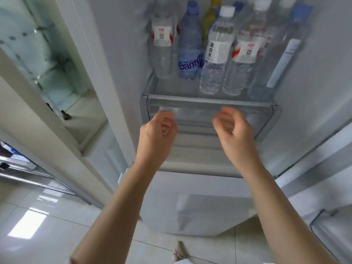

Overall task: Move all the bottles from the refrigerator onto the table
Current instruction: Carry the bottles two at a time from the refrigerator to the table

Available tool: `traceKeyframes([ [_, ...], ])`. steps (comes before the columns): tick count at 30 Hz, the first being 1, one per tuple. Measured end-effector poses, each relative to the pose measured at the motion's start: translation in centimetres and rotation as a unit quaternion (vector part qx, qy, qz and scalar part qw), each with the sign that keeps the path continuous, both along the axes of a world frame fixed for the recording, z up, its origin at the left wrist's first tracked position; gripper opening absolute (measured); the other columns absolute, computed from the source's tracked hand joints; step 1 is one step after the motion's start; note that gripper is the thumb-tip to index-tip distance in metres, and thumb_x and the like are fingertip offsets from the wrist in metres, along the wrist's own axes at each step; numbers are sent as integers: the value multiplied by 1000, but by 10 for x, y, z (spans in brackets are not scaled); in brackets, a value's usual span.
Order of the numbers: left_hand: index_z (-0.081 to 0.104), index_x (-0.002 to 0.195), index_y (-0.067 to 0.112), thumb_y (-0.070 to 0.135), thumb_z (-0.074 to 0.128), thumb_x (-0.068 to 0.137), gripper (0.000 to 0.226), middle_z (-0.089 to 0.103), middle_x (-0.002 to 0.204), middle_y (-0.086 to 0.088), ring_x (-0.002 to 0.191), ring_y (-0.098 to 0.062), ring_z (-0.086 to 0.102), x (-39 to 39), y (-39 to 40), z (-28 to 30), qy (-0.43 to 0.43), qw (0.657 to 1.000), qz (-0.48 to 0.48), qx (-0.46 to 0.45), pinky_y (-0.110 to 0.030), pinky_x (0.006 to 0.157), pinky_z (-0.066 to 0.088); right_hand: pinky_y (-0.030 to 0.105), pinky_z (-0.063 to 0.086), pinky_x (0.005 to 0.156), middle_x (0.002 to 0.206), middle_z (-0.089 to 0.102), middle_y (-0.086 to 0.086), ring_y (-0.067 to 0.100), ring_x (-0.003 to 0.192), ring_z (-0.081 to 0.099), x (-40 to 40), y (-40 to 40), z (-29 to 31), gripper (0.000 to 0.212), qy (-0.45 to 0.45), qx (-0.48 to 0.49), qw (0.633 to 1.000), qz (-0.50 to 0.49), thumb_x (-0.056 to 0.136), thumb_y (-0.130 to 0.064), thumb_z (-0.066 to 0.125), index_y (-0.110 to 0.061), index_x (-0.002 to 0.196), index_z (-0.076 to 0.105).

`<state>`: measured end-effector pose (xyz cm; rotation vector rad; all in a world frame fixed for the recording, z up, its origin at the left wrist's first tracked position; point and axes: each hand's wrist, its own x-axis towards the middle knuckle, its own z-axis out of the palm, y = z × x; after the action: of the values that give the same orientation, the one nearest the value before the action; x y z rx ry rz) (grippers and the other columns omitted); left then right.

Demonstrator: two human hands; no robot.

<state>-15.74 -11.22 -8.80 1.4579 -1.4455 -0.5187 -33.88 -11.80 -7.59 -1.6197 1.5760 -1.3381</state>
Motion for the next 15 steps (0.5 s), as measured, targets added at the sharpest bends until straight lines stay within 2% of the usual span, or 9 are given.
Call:
traceKeyframes([
  [3,64,106,17,8,60,87,21,66,81,15,80,-11,65,-11,-42,15,25,1000,-12,-7,-21,79,53,28,48,91,110,63,0,16,104,62,-10,-39,14,38,-2,-25,999,-39,91,-20,61,-10,127,52],
  [7,59,108,20,6,62,86,27,66,92,6,80,-10,62,-29,-89,32,75,996,-35,-18,-31,83,55,22,45,88,122,58,-1,14,110,57,-21,-78,29,44,-15,-34,995,-95,91,-25,60,-15,132,46],
  [10,58,119,15,10,66,85,36,64,104,5,93,-14,63,-44,-116,40,93,994,-48,-29,-28,85,54,29,44,100,129,53,3,16,117,54,-27,-101,33,51,-8,-60,989,-134,91,-24,61,-10,136,41],
  [13,51,129,16,15,72,84,50,60,114,5,105,-15,61,-58,-142,43,114,991,-64,-32,-29,91,52,38,43,105,134,51,4,16,122,51,-29,-121,34,59,-21,-65,987,-148,89,-24,63,-11,140,35],
  [15,48,132,15,17,74,83,55,57,119,6,110,-12,58,-67,-157,45,113,990,-80,-40,-28,96,49,39,41,108,140,48,5,17,127,48,-30,-131,36,65,-20,-60,986,-156,89,-24,63,-11,144,30],
])
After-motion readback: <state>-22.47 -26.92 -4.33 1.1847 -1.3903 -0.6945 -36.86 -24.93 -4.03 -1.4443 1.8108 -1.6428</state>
